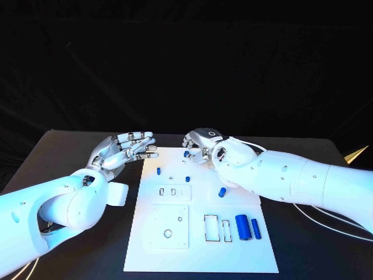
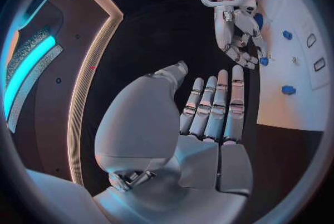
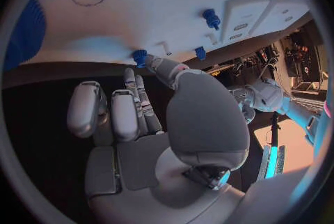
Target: Assemble the parts on the task board
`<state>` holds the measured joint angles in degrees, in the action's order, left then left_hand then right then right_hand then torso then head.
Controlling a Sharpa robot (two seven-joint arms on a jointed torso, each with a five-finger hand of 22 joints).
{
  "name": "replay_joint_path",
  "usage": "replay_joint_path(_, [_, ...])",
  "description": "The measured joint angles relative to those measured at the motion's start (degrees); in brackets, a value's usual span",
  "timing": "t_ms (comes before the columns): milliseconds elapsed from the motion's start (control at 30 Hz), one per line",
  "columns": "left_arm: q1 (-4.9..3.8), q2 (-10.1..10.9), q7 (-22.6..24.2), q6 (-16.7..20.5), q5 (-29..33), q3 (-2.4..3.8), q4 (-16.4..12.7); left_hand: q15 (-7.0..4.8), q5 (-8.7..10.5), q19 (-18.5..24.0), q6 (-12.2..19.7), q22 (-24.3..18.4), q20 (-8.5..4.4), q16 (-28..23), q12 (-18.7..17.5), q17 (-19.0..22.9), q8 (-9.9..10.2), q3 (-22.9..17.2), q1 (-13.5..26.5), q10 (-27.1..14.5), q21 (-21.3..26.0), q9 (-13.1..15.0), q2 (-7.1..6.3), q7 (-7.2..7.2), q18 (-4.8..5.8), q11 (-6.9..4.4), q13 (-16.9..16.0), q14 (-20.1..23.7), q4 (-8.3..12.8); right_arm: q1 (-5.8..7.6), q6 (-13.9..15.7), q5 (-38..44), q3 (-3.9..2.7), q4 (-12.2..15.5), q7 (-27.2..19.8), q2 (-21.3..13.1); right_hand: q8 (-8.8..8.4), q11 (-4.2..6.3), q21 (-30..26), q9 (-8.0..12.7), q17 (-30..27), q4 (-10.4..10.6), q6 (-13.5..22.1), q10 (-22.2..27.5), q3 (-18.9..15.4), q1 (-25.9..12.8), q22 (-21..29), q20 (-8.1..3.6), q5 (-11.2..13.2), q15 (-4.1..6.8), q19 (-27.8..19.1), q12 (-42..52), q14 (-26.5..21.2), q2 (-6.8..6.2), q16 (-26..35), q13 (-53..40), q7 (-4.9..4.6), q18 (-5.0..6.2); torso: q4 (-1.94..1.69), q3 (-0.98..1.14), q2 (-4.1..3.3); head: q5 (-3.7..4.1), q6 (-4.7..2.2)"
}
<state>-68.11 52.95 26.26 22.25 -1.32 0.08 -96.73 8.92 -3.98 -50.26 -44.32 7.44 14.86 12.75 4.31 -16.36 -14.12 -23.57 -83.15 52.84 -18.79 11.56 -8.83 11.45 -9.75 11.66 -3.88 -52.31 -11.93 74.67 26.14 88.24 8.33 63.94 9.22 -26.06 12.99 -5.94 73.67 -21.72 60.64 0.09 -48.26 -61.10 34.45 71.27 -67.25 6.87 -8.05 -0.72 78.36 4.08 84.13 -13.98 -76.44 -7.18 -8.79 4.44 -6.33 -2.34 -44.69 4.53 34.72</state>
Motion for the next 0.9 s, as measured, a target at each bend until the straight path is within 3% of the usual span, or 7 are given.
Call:
replay_joint_path(200, [-0.01, 0.1, 0.0, -0.1, 0.0, 0.00, 0.2, 0.00, 0.00, 0.0, 0.0, 0.0, 0.00, 0.0, 0.0, 0.0, 0.0, -0.2, 0.0, 0.0, 0.0, 0.0, 0.00, 0.00, 0.00, 0.00, 0.0, 0.0, 0.2, 0.17, 0.0, -0.1, 0.00, 2.8, 0.0, -2.5, 0.00, 0.20, -0.6, 0.0, -0.5, 0.0, 0.1, 0.2, -1.2, -0.1, 0.5, -0.01, 0.2, 0.00, -0.4, 0.1, 0.0, -0.15, 0.2, 0.0, 0.08, 0.00, 0.11, 0.05, 0.00, -0.30, 0.09])
replay_joint_path(467, [-0.04, 0.4, 0.0, -0.2, 0.0, 0.00, 0.4, 0.00, 0.00, 0.0, 0.0, 0.0, 0.00, 0.0, 0.0, 0.0, 0.0, -0.2, 0.0, 0.0, 0.0, 0.0, 0.00, 0.00, 0.02, 0.00, 0.0, 0.0, 0.2, 1.97, 0.0, -1.5, -0.57, 10.4, 0.4, -11.0, -0.08, 0.65, 1.3, -0.2, 1.2, 0.7, -1.8, -4.6, -1.8, 0.2, -2.6, -0.58, -0.7, 0.00, 1.5, 2.5, 0.0, 0.15, -0.5, -0.5, -0.22, -0.01, 0.53, 0.25, 0.07, -0.28, -0.23])
replay_joint_path(567, [-0.04, 0.5, 0.0, -0.2, 0.0, 0.00, 0.4, 0.00, 0.00, 0.0, 0.0, 0.0, 0.00, 0.0, 0.0, 0.0, 0.0, -0.2, 0.0, 0.0, 0.0, 0.0, 0.00, 0.00, 0.02, 0.00, 0.0, 0.0, 0.2, 2.66, -0.1, -2.6, -0.74, 13.7, 0.6, -14.7, -1.06, 0.69, 2.9, -0.2, 4.3, 2.3, -2.0, -7.2, -3.6, -1.6, -4.7, -0.55, -1.4, 0.00, 2.6, 3.1, 0.0, -1.57, -2.3, -0.9, -0.30, 0.00, 0.74, 0.35, 0.09, -0.16, -0.36])
replay_joint_path(633, [-0.04, 0.6, 0.0, -0.3, 0.0, 0.00, 0.4, 0.00, 0.00, 0.0, 0.0, 0.0, 0.00, 0.0, 0.0, -0.1, 0.0, -0.2, 0.0, 0.0, 0.0, 0.0, 0.00, 0.00, 0.02, 0.00, 0.0, 0.0, 0.2, 2.99, -0.4, -3.6, -0.87, 15.8, 0.8, -17.3, -1.86, 0.93, 4.8, 0.0, 8.3, 3.0, -1.8, -10.0, -7.5, -1.6, -7.0, -0.65, -1.4, 0.09, 4.0, 4.4, -0.1, -1.59, -4.5, -2.0, -0.57, -0.02, 0.88, 0.42, 0.10, -0.10, -0.49])
replay_joint_path(733, [-0.04, 0.6, 0.0, -0.4, 0.0, 0.00, 0.4, 0.00, 0.00, 0.0, 0.0, 0.0, 0.00, 0.0, 0.0, 0.0, 0.0, -0.2, 0.0, 0.0, 0.0, 0.0, 0.00, 0.00, 0.02, 0.00, 0.0, 0.0, 0.2, 3.22, -1.4, -5.3, -0.94, 17.6, 1.1, -19.8, -3.17, 1.58, 6.5, 0.1, 11.5, 4.5, -1.0, -12.9, -15.6, 1.4, -7.7, -1.25, -1.4, 0.71, 4.8, 6.8, -0.2, 0.10, -6.5, -5.4, -0.46, -0.97, 1.07, 0.55, 0.10, 0.01, -0.64])
replay_joint_path(833, [-0.05, 0.5, 0.0, -0.6, 0.0, 0.00, 0.4, 0.00, 0.00, 0.0, 0.0, 0.0, 0.00, 0.0, 0.0, 0.0, 0.0, -0.2, 0.0, 0.0, 0.0, 0.0, 0.00, 0.00, 0.02, 0.00, 0.0, 0.0, 0.2, 3.33, -3.1, -7.3, -0.98, 18.5, 1.6, -21.8, -3.95, 2.85, 7.8, 0.0, 13.4, 6.7, -0.2, -15.2, -22.6, 4.3, -7.7, -1.92, 0.6, 1.58, 5.4, 12.1, -0.1, 1.19, -7.5, -11.0, 0.55, -0.97, 1.18, 0.67, 0.10, 0.05, -0.76])
replay_joint_path(900, [-0.05, 0.6, 0.0, -0.6, 0.0, 0.00, 0.4, 0.00, 0.00, 0.0, 0.0, 0.0, 0.00, 0.0, 0.0, 0.0, 0.0, -0.2, 0.0, 0.0, 0.0, 0.0, 0.00, 0.00, 0.02, 0.00, 0.0, 0.0, 0.2, 3.36, -4.2, -8.5, -0.99, 18.6, 1.9, -22.5, -4.26, 2.98, 8.8, -0.5, 14.2, 11.9, 0.4, -11.4, -29.0, 8.9, -7.7, -1.95, 0.8, 1.57, 5.5, 25.9, -0.1, 2.15, -8.5, -26.0, 0.87, -1.17, 1.20, 0.70, 0.10, 0.10, -0.77])
